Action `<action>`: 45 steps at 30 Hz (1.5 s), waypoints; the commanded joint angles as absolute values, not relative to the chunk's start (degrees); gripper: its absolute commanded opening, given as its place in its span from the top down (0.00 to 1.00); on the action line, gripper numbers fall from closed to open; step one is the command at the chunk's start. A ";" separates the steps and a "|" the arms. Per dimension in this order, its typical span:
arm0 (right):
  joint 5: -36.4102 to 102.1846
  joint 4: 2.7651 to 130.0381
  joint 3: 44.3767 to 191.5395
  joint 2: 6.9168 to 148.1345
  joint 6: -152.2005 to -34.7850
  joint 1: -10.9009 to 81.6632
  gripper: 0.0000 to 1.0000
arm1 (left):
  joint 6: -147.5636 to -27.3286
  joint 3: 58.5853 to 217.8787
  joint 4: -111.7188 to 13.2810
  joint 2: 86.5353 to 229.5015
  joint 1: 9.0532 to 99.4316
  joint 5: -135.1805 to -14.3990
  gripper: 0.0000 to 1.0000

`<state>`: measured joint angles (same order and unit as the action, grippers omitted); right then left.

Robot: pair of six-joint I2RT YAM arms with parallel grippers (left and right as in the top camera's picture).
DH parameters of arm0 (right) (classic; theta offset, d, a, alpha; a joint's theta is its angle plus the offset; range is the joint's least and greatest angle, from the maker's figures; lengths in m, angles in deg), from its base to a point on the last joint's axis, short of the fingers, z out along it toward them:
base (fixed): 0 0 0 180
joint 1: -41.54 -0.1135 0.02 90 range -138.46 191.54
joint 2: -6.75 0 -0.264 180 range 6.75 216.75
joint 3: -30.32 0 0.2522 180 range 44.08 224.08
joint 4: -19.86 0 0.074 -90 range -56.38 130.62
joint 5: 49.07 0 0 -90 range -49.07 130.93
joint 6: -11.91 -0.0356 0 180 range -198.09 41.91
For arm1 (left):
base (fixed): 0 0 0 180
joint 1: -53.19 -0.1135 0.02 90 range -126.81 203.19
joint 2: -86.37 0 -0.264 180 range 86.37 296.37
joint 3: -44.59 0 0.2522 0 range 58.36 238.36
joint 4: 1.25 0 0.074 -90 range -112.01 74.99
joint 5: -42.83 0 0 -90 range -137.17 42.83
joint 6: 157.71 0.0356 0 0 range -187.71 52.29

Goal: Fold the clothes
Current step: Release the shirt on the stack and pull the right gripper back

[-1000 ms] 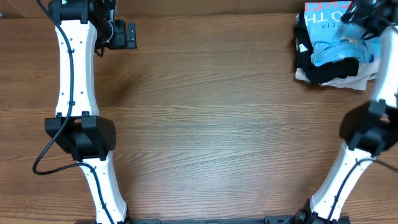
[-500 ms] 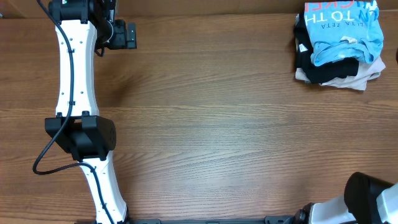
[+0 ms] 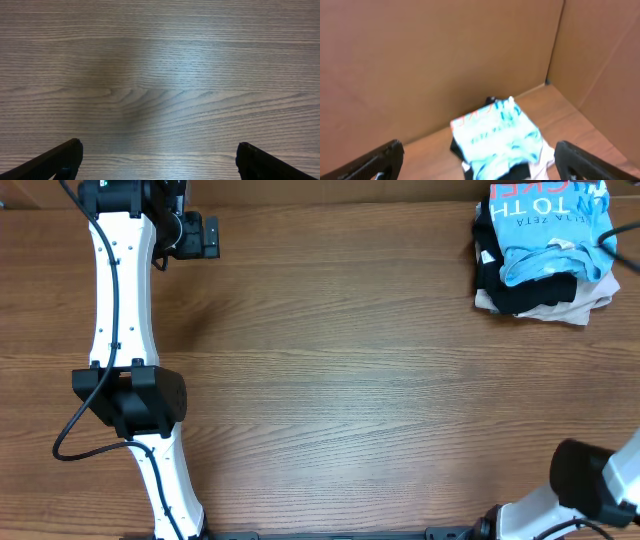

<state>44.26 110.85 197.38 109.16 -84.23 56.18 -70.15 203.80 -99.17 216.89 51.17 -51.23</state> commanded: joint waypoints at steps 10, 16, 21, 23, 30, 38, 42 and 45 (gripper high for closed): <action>41.93 89.80 171.21 89.25 -84.05 48.03 0.00 | -69.43 204.72 -98.98 216.37 50.97 -51.64 0.00; 37.40 66.94 138.80 74.41 -84.51 47.96 0.00 | -69.43 204.72 -98.98 216.37 50.97 -51.64 0.00; 37.29 49.91 111.06 60.12 -89.30 47.83 0.00 | -69.43 204.72 -98.98 216.37 50.97 -51.64 0.00; 37.34 43.27 99.83 54.04 -89.97 47.26 0.00 | -69.43 204.72 -98.98 216.37 50.97 -51.62 0.00; 37.14 24.86 67.92 34.83 -90.59 45.36 0.00 | -69.43 204.72 -98.98 216.37 50.97 -51.64 0.00; 37.18 22.13 50.78 17.34 -90.54 42.87 0.00 | -69.43 204.72 -98.95 216.37 50.97 -51.64 0.00; 37.16 23.51 47.72 14.17 -90.56 42.87 0.00 | -69.43 204.72 -98.95 216.37 50.97 -51.62 0.00; 37.16 23.94 45.62 13.89 -90.59 42.87 0.00 | -69.43 204.72 -98.98 216.37 50.97 -51.64 0.00</action>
<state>37.27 23.64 47.66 14.57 -90.10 43.26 -70.15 203.80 -99.15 216.89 51.17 -51.25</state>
